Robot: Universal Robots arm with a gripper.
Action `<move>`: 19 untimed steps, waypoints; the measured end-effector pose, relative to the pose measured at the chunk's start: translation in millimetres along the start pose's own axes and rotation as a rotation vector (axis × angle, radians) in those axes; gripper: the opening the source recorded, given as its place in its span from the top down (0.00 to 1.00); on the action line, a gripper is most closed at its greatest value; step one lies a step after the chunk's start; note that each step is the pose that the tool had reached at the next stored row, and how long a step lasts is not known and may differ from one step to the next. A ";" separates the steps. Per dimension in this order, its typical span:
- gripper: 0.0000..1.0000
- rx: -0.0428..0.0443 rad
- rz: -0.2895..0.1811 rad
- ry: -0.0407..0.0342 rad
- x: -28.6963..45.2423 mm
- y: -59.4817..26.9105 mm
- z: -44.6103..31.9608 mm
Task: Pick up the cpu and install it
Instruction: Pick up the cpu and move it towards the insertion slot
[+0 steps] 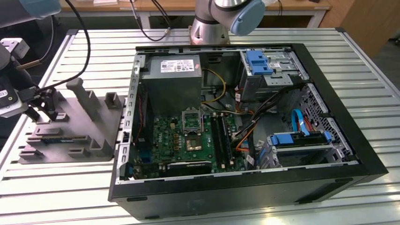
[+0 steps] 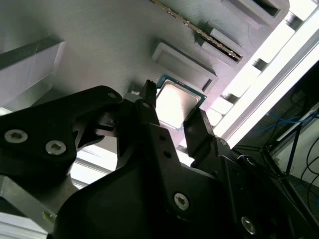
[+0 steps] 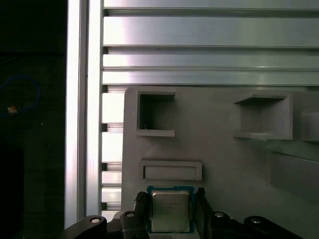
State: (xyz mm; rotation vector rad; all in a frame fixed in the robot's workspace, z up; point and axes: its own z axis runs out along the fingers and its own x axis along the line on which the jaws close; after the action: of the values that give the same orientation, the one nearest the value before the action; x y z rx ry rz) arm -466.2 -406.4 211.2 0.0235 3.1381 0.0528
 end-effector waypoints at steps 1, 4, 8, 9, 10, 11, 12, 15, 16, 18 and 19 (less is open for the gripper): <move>0.53 0.0000 0.000 0.0000 0.0 0.0 -0.3; 0.53 0.0000 0.000 0.0000 0.0 0.0 -1.1; 0.53 0.0000 0.000 0.0000 0.0 0.1 -2.1; 0.53 0.0000 0.000 0.0000 0.0 0.1 -2.4; 0.53 0.0000 0.000 0.0000 0.0 0.1 -2.6; 0.53 0.0000 0.000 0.0000 0.0 0.1 -2.8; 0.53 0.0000 0.000 0.0000 0.0 0.1 -3.1; 0.53 0.0000 0.000 0.0000 0.0 0.1 -3.8; 0.53 0.0000 0.000 0.0000 0.0 0.1 -4.1; 0.53 0.0000 0.000 0.0000 0.0 0.2 -4.6; 0.53 0.0000 0.000 0.0000 0.0 0.2 -4.8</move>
State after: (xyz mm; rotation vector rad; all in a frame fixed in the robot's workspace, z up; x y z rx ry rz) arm -466.2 -406.4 216.0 0.0234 3.1381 0.0527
